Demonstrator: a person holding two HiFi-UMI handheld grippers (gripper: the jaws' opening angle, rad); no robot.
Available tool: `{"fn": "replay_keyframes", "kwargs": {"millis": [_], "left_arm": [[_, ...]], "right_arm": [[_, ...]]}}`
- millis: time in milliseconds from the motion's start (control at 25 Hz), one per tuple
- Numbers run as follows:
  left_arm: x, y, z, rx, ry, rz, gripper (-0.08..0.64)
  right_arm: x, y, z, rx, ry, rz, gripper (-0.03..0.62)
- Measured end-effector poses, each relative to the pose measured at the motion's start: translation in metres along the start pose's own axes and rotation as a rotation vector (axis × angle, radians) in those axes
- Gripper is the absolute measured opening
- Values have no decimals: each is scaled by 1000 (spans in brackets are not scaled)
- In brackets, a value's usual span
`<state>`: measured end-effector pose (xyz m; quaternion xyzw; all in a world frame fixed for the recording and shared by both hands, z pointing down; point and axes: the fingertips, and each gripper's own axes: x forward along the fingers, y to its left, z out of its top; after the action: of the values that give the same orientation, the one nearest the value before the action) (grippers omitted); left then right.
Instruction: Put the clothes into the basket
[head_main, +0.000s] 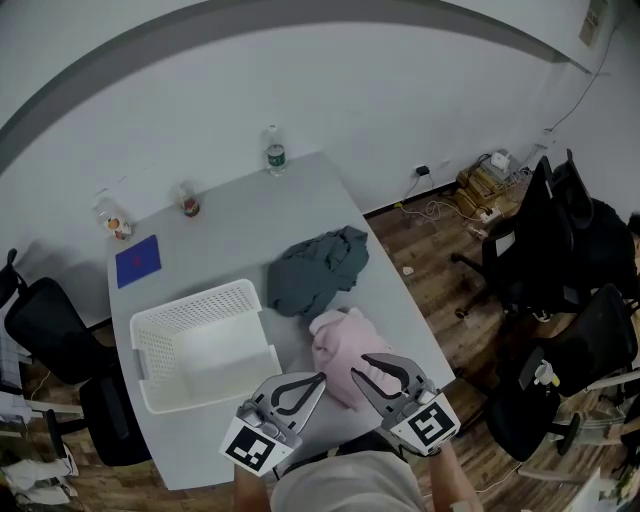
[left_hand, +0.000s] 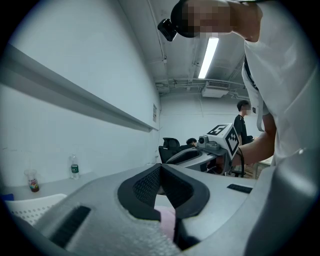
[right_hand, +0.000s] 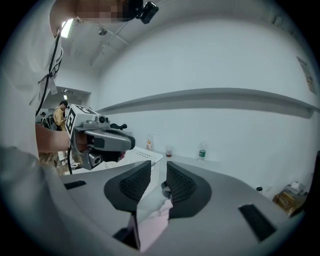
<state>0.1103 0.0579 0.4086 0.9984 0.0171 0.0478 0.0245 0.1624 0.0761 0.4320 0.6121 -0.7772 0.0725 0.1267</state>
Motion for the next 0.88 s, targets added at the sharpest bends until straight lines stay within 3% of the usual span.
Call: {"fn": "replay_keyframes", "kwargs": {"millis": [480, 880], "left_arm": [[18, 5, -12, 5, 26, -26, 6], [30, 5, -22, -6, 56, -48, 6]], "right_arm": [[26, -16, -54, -72, 233, 11, 258], [40, -24, -105, -111, 410, 44, 345]]}}
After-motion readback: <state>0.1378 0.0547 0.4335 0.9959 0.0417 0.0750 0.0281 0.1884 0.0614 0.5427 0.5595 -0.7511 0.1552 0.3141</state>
